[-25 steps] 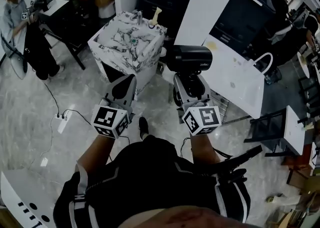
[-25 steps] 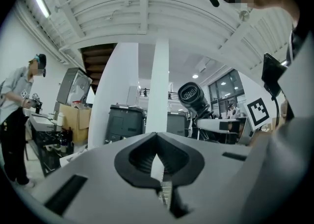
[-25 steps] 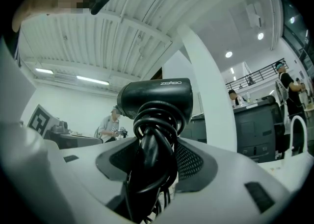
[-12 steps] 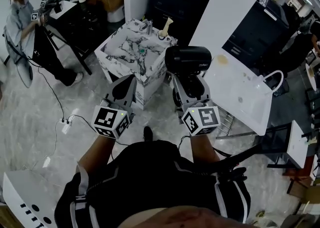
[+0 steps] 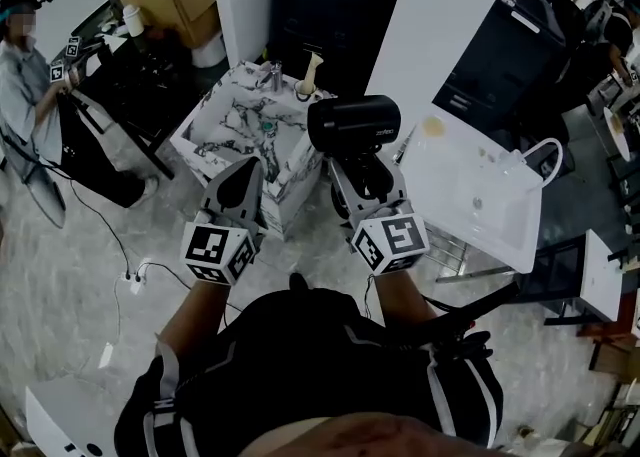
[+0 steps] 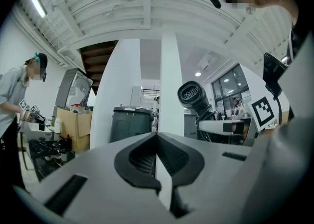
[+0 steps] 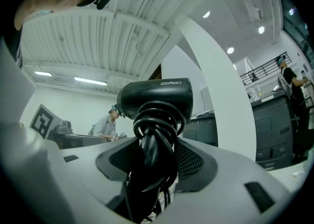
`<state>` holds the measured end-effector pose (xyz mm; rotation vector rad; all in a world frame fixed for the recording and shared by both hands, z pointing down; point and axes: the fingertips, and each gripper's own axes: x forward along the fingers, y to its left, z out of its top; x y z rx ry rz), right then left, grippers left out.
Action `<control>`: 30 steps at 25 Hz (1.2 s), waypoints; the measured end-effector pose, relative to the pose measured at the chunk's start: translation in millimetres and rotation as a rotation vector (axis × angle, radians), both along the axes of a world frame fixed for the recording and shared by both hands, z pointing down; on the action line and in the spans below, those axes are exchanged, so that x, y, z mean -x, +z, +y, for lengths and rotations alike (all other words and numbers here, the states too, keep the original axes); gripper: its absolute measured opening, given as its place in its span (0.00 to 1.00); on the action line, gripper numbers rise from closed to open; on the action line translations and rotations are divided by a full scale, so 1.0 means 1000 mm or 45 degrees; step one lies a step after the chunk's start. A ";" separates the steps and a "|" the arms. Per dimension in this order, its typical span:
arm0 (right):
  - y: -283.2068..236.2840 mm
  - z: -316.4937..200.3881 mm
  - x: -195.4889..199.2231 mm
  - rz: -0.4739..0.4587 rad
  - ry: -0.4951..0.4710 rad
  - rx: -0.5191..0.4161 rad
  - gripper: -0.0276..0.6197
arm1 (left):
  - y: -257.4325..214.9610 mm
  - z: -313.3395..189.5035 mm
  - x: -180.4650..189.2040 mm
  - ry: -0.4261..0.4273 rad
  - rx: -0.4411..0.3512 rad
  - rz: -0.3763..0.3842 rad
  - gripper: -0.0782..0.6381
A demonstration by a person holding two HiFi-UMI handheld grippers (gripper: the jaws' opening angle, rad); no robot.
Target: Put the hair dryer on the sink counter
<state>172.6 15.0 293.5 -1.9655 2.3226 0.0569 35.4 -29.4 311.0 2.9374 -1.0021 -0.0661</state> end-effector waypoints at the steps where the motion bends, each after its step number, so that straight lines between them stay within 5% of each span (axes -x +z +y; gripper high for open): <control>1: 0.000 -0.005 -0.002 0.002 0.000 0.004 0.41 | 0.000 -0.005 -0.003 0.003 -0.001 0.000 0.11; 15: 0.006 -0.070 -0.029 0.041 -0.011 -0.026 0.41 | 0.013 -0.072 -0.038 0.010 0.011 -0.022 0.11; 21: 0.006 -0.094 -0.027 0.098 -0.013 -0.015 0.41 | 0.010 -0.105 -0.027 -0.070 0.023 0.012 0.11; 30: 0.009 -0.127 0.000 0.062 0.047 -0.008 0.41 | 0.014 -0.146 -0.015 0.047 0.024 0.016 0.11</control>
